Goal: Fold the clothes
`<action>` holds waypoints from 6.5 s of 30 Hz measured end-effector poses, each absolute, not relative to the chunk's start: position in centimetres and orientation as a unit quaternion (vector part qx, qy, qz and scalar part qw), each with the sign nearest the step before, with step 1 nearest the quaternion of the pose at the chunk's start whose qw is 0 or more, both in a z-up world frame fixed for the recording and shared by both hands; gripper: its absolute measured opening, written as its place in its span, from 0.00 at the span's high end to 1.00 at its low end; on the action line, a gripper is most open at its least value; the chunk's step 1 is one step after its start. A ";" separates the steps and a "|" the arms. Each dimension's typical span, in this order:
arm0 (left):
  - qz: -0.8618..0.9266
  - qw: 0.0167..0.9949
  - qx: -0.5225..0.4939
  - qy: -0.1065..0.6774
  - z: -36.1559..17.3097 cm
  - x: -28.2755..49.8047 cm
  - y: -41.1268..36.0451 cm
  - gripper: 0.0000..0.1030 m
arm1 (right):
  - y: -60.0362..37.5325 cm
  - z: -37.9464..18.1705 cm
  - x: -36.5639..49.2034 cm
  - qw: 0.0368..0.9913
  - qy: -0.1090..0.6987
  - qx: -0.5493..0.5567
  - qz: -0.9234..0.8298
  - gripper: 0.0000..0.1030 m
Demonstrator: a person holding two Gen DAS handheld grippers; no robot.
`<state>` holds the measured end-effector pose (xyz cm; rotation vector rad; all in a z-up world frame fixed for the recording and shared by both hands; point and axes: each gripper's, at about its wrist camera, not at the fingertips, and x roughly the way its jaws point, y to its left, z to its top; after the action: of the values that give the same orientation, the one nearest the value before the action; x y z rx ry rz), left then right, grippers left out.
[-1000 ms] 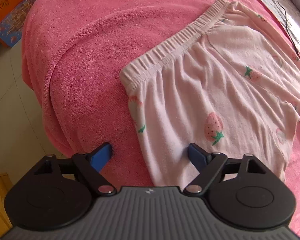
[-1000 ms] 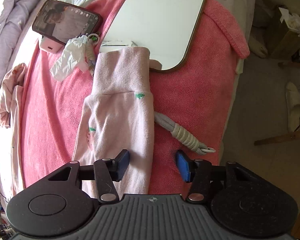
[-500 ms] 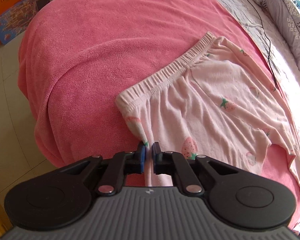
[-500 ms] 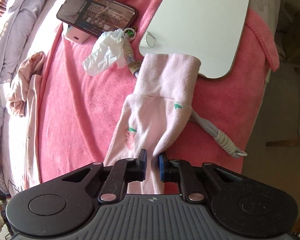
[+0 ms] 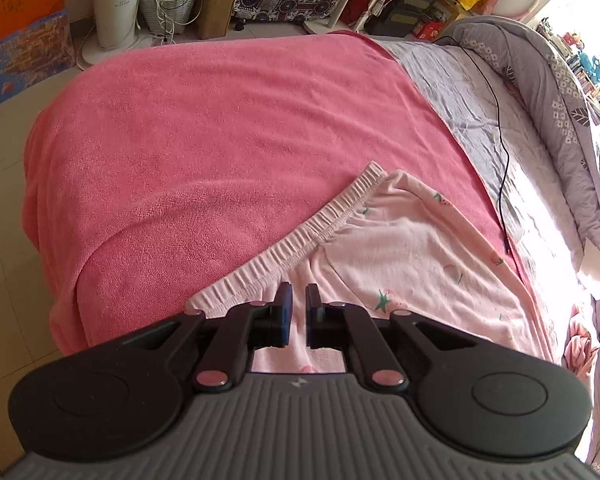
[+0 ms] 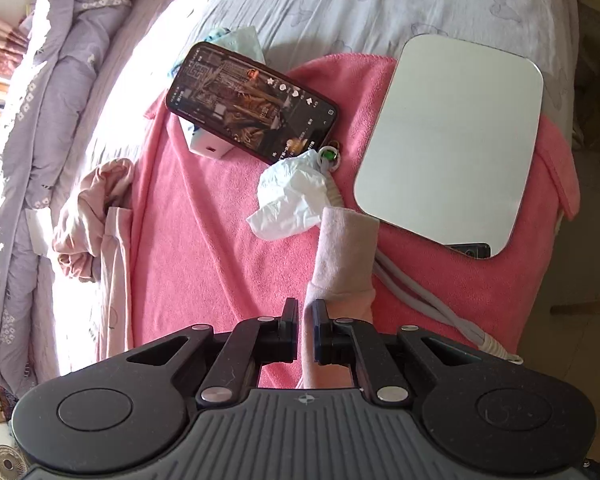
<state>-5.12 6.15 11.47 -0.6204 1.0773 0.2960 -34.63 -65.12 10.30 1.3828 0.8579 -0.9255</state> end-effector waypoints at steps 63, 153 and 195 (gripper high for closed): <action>0.134 0.778 -0.304 0.532 9.8 -9.5 4.9 0.86 | -64.2 7.1 -34.6 0.536 0.378 0.641 -0.398 0.93; 0.122 0.724 -0.352 0.581 10.4 -3.3 6.9 0.94 | -37.8 7.2 -27.8 0.662 0.485 -0.442 0.363 0.38; 0.008 0.780 -0.292 0.553 11.4 13.0 0.0 0.84 | -51.0 12.6 -3.2 0.787 0.534 -0.301 0.064 0.93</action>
<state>12.98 -0.03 11.42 -0.6319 1.1951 0.0181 -3.20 -51.01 12.55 -0.6489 1.1518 0.1375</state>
